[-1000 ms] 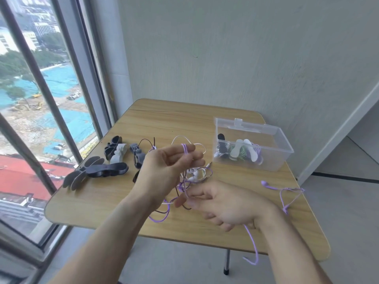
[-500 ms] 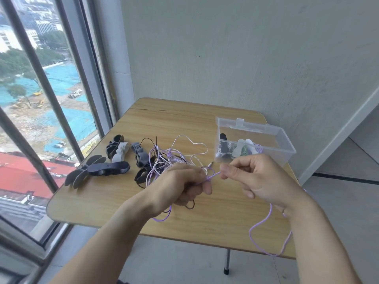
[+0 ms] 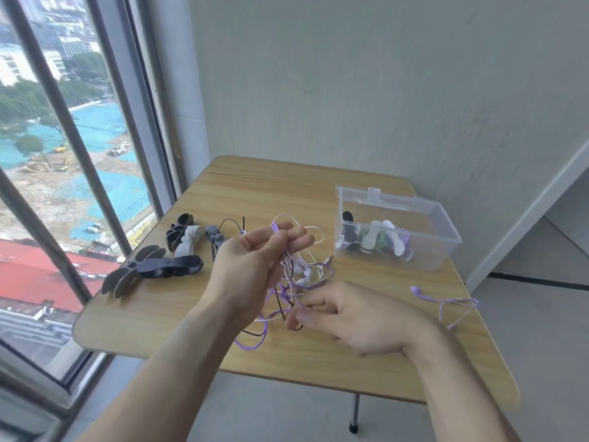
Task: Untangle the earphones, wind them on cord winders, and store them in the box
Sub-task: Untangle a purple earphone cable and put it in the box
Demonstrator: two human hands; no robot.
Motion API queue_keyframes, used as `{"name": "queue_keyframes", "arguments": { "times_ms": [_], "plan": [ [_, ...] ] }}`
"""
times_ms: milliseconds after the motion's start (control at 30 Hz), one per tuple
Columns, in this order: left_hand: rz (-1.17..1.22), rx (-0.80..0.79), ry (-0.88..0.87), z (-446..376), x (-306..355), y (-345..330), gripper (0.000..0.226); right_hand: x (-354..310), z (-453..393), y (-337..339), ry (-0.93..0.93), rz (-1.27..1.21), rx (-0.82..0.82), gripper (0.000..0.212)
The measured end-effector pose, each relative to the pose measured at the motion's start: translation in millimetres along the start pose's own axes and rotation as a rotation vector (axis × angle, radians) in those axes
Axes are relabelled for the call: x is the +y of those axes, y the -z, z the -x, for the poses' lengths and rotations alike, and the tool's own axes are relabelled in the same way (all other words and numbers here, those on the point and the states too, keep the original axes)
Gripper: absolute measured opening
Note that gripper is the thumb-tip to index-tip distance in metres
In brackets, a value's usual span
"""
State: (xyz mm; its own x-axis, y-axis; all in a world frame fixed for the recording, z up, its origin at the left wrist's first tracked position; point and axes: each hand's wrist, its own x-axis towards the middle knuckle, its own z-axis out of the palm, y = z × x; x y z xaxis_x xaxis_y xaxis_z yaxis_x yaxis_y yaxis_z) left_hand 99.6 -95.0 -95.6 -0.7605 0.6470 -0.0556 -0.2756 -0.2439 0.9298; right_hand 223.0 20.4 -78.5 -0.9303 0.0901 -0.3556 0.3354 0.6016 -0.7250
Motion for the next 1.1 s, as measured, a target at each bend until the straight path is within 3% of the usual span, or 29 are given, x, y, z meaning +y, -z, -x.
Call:
{"name": "queue_keyframes", "arguments": {
  "times_ms": [100, 200, 333, 433, 667, 800, 900, 967, 1033, 1100],
  "plan": [
    [-0.492, -0.073, -0.131, 3.6, -6.5, 3.4, 0.012, -9.3, 4.6, 2.2, 0.019, -0.011, -0.040, 0.028],
    [-0.659, -0.310, -0.096, 9.2, -11.0, -0.2, 0.021, -12.3, 13.2, 12.4, 0.055, -0.108, 0.023, 0.031],
    [-0.533, -0.470, 0.173, 8.0, -2.0, 0.0, 0.028, -2.3, 21.8, 28.1, 0.026, -0.035, 0.332, 0.035],
    [-0.487, -0.488, 0.221, 10.0, 2.7, 0.8, 0.028, 5.7, 27.1, 34.2, -0.021, -0.095, 0.467, 0.036],
    [0.268, -0.276, 0.277, 5.9, 7.9, 0.2, 0.032, 11.1, 14.1, 26.0, -0.013, -0.075, 0.398, 0.041],
    [0.390, -0.148, 0.216, -1.3, 4.5, 1.8, 0.031, 5.2, -1.1, 8.4, 0.023, 0.067, 0.310, 0.039],
    [0.251, -0.043, 0.155, -5.4, 3.3, 2.9, 0.041, -0.3, -7.4, -2.8, 0.037, 0.119, 0.216, 0.033],
    [0.030, -0.024, 0.090, -4.1, 3.9, 2.7, 0.034, -2.7, -8.2, -4.3, 0.052, 0.098, 0.176, 0.032],
    [-0.256, -0.072, 0.010, 0.2, 3.4, 1.0, 0.027, -5.3, -5.6, -0.2, 0.121, 0.035, 0.205, 0.035],
    [-0.451, -0.194, 0.007, 5.7, 3.2, -1.4, 0.034, -3.0, -2.4, 8.6, 0.198, -0.067, 0.314, 0.040]
  ]
}}
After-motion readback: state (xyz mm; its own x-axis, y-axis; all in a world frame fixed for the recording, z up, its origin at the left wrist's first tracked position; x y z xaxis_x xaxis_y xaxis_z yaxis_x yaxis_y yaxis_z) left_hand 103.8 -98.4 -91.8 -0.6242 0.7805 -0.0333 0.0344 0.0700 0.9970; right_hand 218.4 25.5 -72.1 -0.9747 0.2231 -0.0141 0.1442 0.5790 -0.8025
